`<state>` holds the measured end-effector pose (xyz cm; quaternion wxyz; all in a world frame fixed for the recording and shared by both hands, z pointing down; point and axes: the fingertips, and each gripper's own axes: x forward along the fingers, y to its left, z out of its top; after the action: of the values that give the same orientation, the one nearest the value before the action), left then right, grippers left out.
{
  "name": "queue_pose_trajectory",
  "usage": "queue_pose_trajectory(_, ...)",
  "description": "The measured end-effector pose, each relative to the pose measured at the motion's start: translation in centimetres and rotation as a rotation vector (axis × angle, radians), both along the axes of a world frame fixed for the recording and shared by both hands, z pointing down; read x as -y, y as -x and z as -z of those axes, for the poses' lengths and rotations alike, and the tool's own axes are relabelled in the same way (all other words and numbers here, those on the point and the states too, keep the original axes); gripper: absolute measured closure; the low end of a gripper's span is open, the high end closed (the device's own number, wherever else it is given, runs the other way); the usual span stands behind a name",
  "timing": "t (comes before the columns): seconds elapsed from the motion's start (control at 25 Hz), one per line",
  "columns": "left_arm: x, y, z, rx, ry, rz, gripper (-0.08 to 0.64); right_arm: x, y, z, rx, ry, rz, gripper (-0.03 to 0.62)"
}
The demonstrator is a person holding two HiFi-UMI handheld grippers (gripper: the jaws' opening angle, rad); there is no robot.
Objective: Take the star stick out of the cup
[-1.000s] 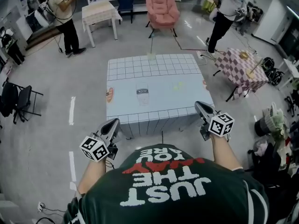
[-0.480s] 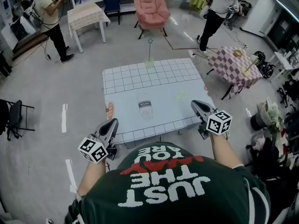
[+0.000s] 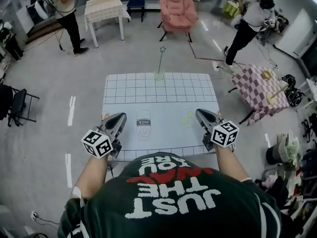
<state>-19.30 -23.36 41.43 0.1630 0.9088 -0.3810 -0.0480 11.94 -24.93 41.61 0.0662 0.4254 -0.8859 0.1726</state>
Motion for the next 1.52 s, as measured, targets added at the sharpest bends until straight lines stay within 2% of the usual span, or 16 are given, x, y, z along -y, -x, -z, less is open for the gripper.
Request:
queue_pose_trajectory(0.12,2.8,-3.2,-0.2,0.027,0.02,0.063,0.561,3.7,-1.9,-0.5,0.001,-0.005,0.086,0.558)
queue_pose_trajectory(0.24,6.5,-5.8,-0.8,0.07,0.043,0.08,0.561,7.7,-3.1,-1.4,-0.038,-0.013,0.152,0.558)
queue_pose_trajectory(0.4,12.2,-7.0,-1.4,0.098,0.064,0.05,0.561,12.4,-3.1,-3.1,-0.044,-0.002,0.152,0.558)
queue_pose_trajectory(0.52,17.5,-6.9,-1.8,0.102,0.052,0.023,0.563,16.4,-2.1,-4.5,-0.056,-0.002,0.13,0.558)
queue_pose_trajectory(0.72,25.4,-5.1,-4.0,0.117,0.047,-0.082,0.562,21.3,1.9,-7.3,-0.067,0.026,0.068,0.558)
queue_pose_trajectory(0.88,30.8,-8.8,-6.7,0.132,0.067,-0.15,0.563,25.0,0.9,-10.0,-0.071,0.034,0.059,0.558)
queue_pose_trajectory(1.04,35.7,-11.4,-9.4,0.171,0.085,-0.202,0.562,28.9,1.9,-12.7,-0.081,0.038,0.072,0.558)
queue_pose_trajectory(1.28,41.4,-14.3,-11.8,0.15,0.106,-0.263,0.561,33.1,3.3,-15.3,-0.073,0.037,0.099,0.558)
queue_pose_trajectory(1.52,44.2,-17.6,-14.4,0.183,0.156,-0.383,0.422,34.8,3.1,-17.6,-0.049,0.036,0.108,0.558)
